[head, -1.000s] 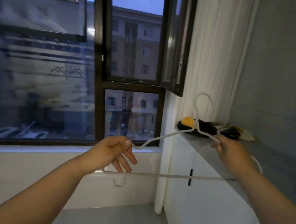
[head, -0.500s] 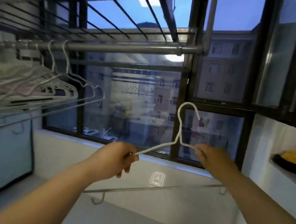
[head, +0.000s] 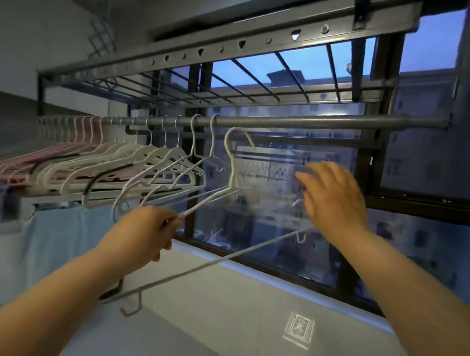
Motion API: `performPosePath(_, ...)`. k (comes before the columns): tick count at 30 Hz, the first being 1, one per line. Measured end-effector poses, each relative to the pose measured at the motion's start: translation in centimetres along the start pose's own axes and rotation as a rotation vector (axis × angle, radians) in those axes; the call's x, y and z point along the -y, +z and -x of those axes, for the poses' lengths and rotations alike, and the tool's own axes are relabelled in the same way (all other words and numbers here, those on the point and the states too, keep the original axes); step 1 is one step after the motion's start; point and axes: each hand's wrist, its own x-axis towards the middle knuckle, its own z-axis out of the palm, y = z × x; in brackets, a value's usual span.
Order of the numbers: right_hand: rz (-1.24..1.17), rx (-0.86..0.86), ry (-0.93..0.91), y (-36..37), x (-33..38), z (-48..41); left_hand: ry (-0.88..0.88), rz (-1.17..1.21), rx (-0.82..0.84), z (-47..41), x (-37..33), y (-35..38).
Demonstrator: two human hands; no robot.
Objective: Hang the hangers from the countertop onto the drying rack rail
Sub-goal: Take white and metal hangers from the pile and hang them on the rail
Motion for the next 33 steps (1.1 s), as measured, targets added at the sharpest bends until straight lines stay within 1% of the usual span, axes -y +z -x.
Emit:
performPosePath(2, 0.115, -0.038, 0.01, -0.4, -0.8, -2.7, -0.025, -0.027, -0.044, -0.7, 0.5, -1.1)
performPosePath(5, 0.271, 0.0, 0.014, -1.5, -1.3, -6.4, -0.045, -0.062, -0.102, -2.1, 0.5, -2.6)
performPosePath(9, 0.466, 0.215, 0.102, -2.6, -1.7, -9.8, -0.07, -0.079, -0.12, -4.2, -0.4, -4.2)
performPosePath(11, 0.519, 0.262, 0.14, -3.0, -2.0, -10.7, -0.074, -0.069, -0.121, -5.3, -0.9, -4.5)
performPosePath(14, 0.501, 0.338, 0.176, -3.3, -2.8, -11.0, -0.071, -0.068, -0.115, -6.6, -1.7, -4.5)
performPosePath(17, 0.465, 0.373, 0.188, -3.2, -3.3, -10.7, -0.079, -0.086, -0.113, -7.6, -2.7, -3.7)
performPosePath(21, 0.394, 0.379, 0.199, -3.2, -3.6, -10.2, -0.115, -0.105, -0.126, -9.1, -2.7, -2.2)
performPosePath(29, 0.319, 0.371, 0.206, -2.5, -4.1, -9.1, -0.11, -0.093, -0.109, -10.3, -2.9, -0.1)
performPosePath(33, 0.29, 0.356, 0.198, -2.5, -4.2, -8.7, -0.118, -0.148, -0.093, -10.6, -2.5, 1.0)
